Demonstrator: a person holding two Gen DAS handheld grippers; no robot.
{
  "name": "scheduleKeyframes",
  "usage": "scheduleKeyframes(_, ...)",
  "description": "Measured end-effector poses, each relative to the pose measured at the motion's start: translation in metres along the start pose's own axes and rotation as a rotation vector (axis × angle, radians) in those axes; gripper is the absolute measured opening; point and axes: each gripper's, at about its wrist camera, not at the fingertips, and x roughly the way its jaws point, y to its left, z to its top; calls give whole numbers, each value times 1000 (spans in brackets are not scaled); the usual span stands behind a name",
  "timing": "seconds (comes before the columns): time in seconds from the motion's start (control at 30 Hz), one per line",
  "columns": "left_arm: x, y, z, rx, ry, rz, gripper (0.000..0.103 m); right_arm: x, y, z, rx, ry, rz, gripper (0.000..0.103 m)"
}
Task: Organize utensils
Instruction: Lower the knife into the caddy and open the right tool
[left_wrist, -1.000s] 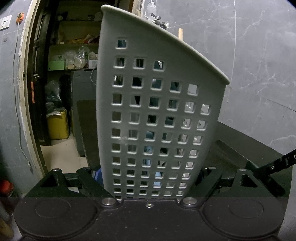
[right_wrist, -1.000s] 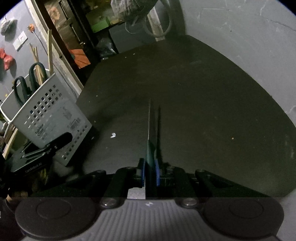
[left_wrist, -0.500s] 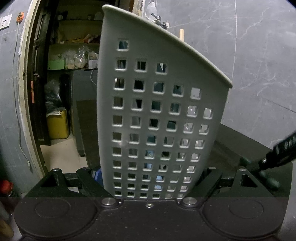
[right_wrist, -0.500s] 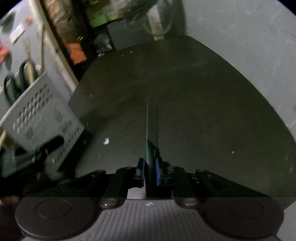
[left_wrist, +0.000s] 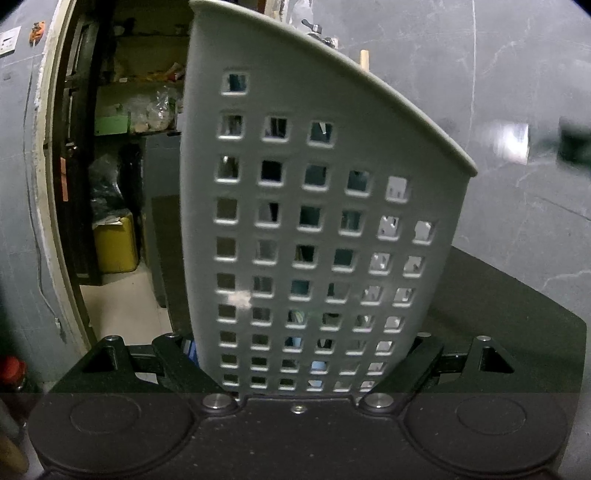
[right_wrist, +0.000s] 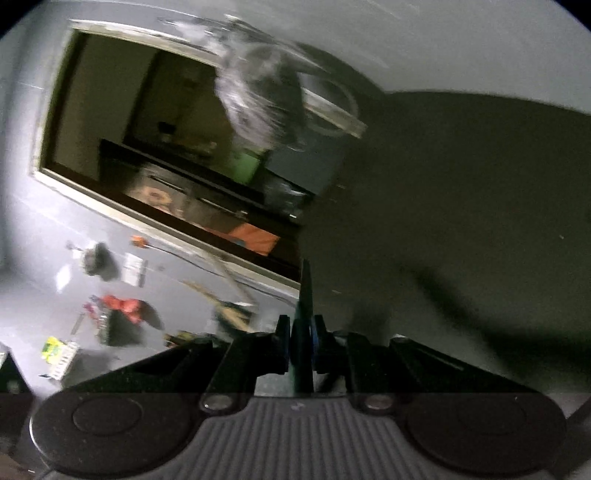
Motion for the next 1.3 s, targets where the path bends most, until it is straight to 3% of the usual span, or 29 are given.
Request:
scheduleKeyframes(0.13,3,0,1,5,15,2,87,-2,45,8,-94,43,18,12)
scheduleKeyframes(0.33,9,4,8,-11,29,-9,88,10,101,12,-213,156,-87,12)
scheduleKeyframes(0.6,15,8,10,-25,29,-22,89,38,157,-13,-356,319,-220,12)
scheduleKeyframes(0.83,13,14,4,-28,20,-34,89,87,210,-7,-595,423,-401,12)
scheduleKeyframes(1.03,12,15,2,-29,17,-34,89,154,241,-21,-843,563,-450,11)
scheduleKeyframes(1.13,12,16,2,-34,17,-37,89,168,236,-27,-927,556,-466,12)
scheduleKeyframes(1.3,10,14,3,-26,15,-28,88,142,231,-19,-926,412,-342,18)
